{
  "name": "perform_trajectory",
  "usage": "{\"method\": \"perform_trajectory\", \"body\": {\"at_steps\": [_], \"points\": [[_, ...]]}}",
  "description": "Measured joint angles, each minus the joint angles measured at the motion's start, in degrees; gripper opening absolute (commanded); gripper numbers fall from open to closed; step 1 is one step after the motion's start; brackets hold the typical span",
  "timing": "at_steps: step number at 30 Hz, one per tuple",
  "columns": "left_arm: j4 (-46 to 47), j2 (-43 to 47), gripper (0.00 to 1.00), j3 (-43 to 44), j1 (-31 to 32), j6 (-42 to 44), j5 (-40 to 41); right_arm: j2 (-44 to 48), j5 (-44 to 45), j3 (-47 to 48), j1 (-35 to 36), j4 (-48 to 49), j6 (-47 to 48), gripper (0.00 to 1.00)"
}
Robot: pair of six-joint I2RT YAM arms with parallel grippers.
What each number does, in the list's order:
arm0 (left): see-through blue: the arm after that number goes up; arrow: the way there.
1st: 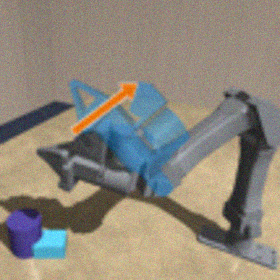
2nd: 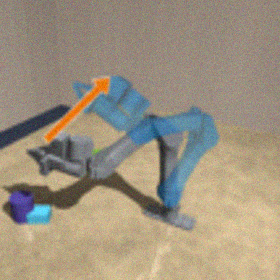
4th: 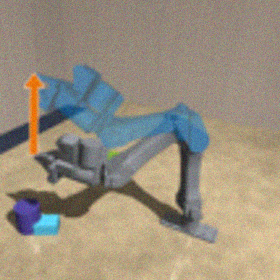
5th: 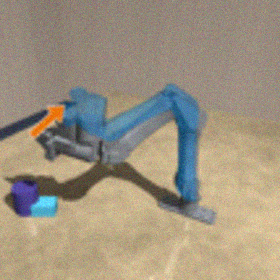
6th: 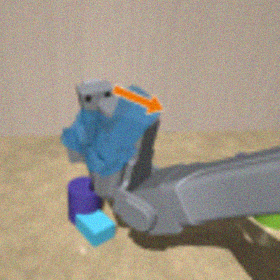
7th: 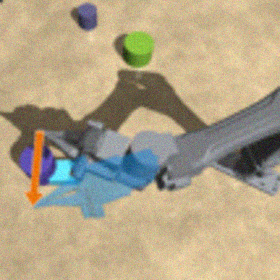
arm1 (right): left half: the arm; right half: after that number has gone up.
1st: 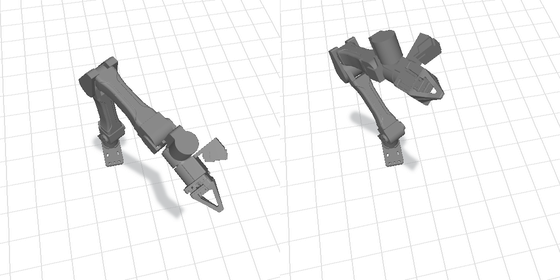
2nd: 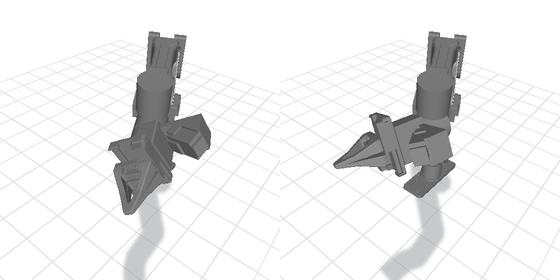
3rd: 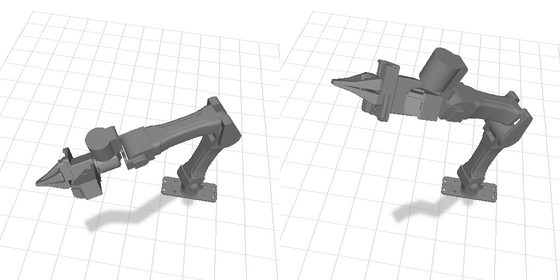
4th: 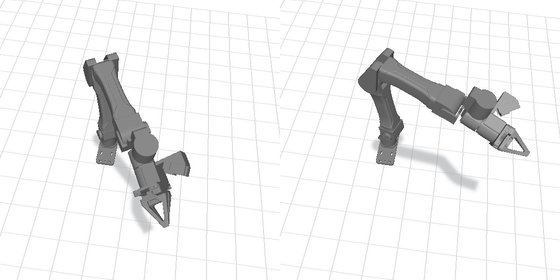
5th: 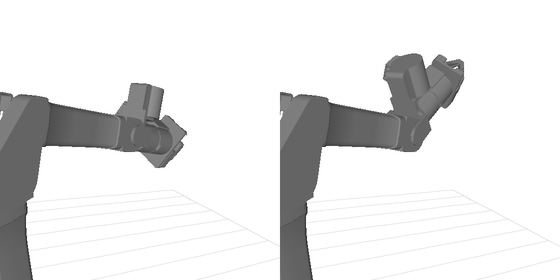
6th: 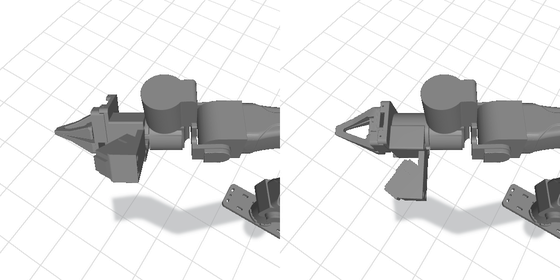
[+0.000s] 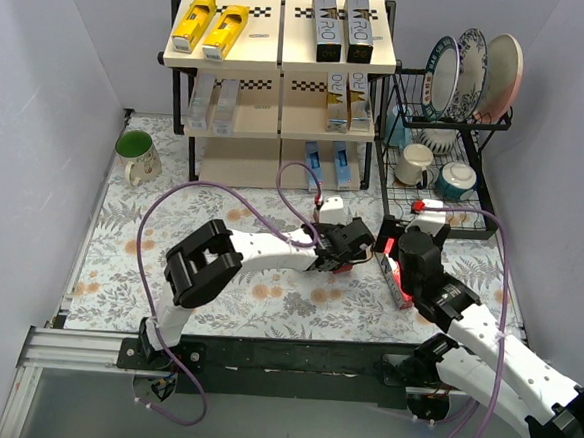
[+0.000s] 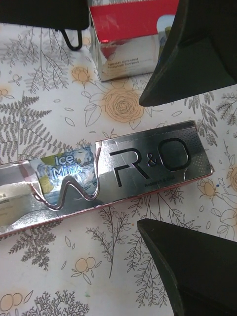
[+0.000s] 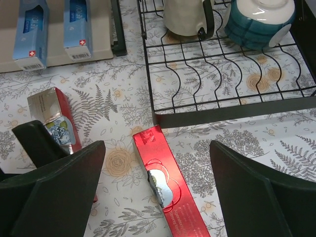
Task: Place and organize the toothpastes onto the shelf
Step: Pick up the toothpaste from the center of the board.
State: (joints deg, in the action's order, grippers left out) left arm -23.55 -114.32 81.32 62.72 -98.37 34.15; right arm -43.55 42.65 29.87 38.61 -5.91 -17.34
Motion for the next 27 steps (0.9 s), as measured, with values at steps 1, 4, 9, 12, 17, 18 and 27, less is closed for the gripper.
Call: {"method": "perform_trajectory", "body": {"at_steps": [1,4,9,12,17,18,27], "points": [[-0.72,-1.14,0.98,1.01,0.11,0.00,0.26,0.42,0.24,-0.31,-0.02,0.07,0.04,0.95],[-3.06,-4.11,0.92,3.54,0.33,-0.17,1.03,1.31,0.72,-0.92,-0.04,0.02,0.37,0.95],[-7.19,-5.25,0.79,3.61,0.37,-2.08,2.93,2.45,0.83,-1.66,-0.28,0.35,0.90,0.94],[-7.80,-4.52,0.68,2.25,0.37,-2.93,3.69,2.43,0.63,-1.70,-0.37,0.92,1.05,0.94],[-8.04,-1.73,0.48,-2.08,0.37,-3.50,4.66,2.25,-0.09,-1.70,-0.35,1.57,1.27,0.93],[-7.82,-0.46,0.46,-3.89,0.37,-3.34,4.68,2.25,-0.33,-1.73,-0.37,1.68,1.31,0.93],[-7.56,12.87,0.36,-16.79,-0.04,-1.64,5.79,2.34,-2.32,-3.50,-0.37,3.48,2.32,0.92]]}}
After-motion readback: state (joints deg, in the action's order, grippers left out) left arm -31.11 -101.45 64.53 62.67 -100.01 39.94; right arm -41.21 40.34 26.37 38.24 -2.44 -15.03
